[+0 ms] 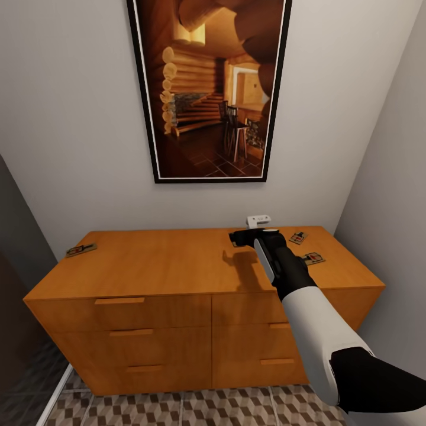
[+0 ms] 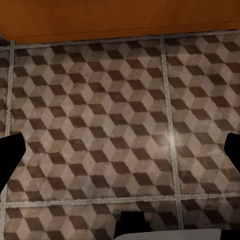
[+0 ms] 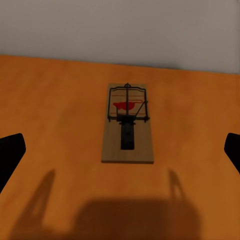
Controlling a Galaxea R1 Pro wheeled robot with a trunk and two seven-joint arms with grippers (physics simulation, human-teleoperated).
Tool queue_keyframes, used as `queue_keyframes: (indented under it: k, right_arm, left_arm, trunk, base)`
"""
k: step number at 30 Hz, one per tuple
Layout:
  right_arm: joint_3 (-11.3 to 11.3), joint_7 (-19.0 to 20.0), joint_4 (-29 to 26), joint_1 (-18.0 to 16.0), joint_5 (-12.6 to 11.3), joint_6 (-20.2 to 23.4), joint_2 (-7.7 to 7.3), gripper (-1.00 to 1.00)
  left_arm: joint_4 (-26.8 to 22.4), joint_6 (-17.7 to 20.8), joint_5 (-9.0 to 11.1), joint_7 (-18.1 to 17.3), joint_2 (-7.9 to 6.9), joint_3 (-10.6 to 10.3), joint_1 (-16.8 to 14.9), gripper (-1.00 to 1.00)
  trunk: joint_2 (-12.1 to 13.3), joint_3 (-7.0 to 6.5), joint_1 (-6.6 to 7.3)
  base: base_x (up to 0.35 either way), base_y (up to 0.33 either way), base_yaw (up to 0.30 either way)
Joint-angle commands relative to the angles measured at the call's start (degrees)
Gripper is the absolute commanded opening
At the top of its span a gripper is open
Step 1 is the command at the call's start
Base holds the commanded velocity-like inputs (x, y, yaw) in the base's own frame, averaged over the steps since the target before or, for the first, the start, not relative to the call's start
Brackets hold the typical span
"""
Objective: Take the four mousetraps from the cabinet in the bathroom and place them on the bathroom floor. Make sure all four end up on the same floor surface, and ensure that at least two of them are either under or directly next to the same bathroom sink.
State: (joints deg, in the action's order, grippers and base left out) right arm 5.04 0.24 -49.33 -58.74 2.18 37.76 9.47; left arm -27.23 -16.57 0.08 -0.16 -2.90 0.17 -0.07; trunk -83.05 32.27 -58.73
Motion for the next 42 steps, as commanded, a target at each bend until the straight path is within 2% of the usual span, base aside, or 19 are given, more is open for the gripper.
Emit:
queue_keyframes:
  k: [1,21,32,42]
  right_arm:
    - [0.06,0.03,-0.07,-0.02,0.24,0.30,0.00,1.00]
    - [0.06,0.03,0.23,0.13,0.28,0.20,-0.01,1.00]
    - [-0.02,0.04,3.54,0.17,0.23,-3.11,-0.01,1.00]
    - [0.04,0.10,4.74,0.12,0.13,-3.85,0.02,1.00]
  left_arm:
    - [-0.02,-0.13,0.01,-0.02,0.00,0.03,0.01,1.00]
    - [-0.01,-0.14,0.01,-0.04,0.00,0.01,0.02,1.00]
    - [0.04,-0.13,0.01,-0.08,0.00,0.01,0.00,1.00]
    - [0.03,-0.13,0.01,-0.07,0.00,0.01,0.00,1.00]
  trunk:
    - [-0.03,0.05,0.00]
    - [-0.03,0.05,0.00]
    - [-0.03,0.05,0.00]
    - [-0.03,0.05,0.00]
  base:
    - [0.000,0.000,0.000]
    - [0.125,0.000,0.000]
    - [0.015,0.000,0.000]
    - [0.001,0.000,0.000]
